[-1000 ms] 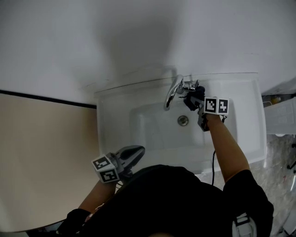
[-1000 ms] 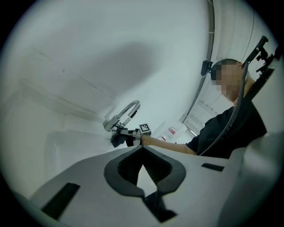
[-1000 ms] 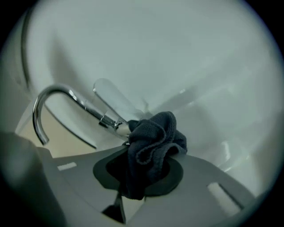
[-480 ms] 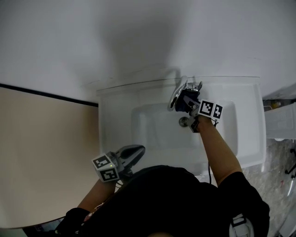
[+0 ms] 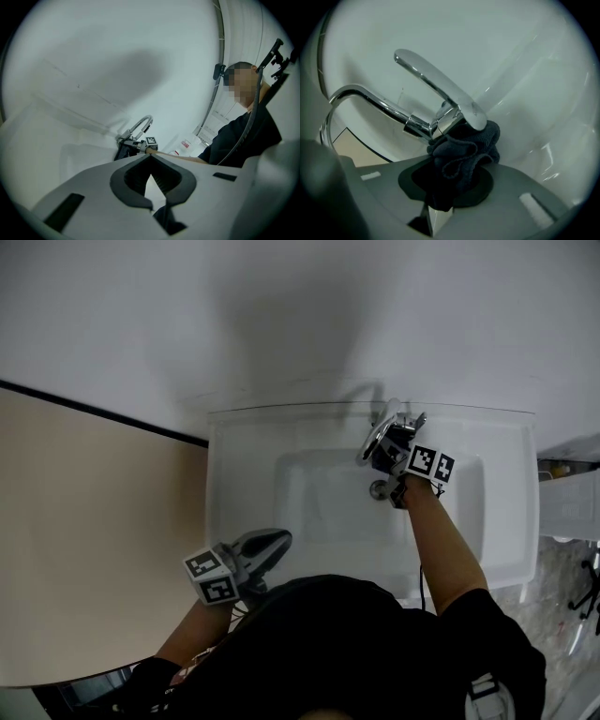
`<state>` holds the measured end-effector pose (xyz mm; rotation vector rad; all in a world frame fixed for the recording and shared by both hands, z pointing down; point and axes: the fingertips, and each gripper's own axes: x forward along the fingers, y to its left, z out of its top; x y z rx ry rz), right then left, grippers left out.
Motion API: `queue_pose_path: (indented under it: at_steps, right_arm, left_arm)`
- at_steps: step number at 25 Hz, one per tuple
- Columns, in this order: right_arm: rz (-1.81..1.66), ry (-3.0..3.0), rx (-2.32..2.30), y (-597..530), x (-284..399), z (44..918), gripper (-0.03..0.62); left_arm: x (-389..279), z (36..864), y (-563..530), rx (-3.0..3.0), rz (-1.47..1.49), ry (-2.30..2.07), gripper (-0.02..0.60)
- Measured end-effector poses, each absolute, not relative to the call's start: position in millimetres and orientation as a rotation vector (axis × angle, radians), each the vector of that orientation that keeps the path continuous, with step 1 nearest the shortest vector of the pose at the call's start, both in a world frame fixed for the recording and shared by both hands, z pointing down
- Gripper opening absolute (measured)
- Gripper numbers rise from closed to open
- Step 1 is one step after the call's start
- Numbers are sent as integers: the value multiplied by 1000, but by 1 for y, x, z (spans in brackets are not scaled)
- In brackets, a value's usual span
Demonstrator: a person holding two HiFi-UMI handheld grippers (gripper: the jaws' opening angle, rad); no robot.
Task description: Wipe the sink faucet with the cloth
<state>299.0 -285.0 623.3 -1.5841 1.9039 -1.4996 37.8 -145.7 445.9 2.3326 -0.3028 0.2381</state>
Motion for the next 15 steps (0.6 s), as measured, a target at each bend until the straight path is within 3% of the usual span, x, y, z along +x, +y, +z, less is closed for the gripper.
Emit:
queue_pose_path:
  at_steps: [8, 15]
  right_arm:
    - [-1379, 2069, -1513, -280, 284, 571, 66]
    - [-1480, 2131, -1544, -295, 268, 610, 66]
  left_arm:
    - [41, 447, -145, 2330, 234, -291, -2]
    - [45, 449, -142, 2329, 265, -290, -2]
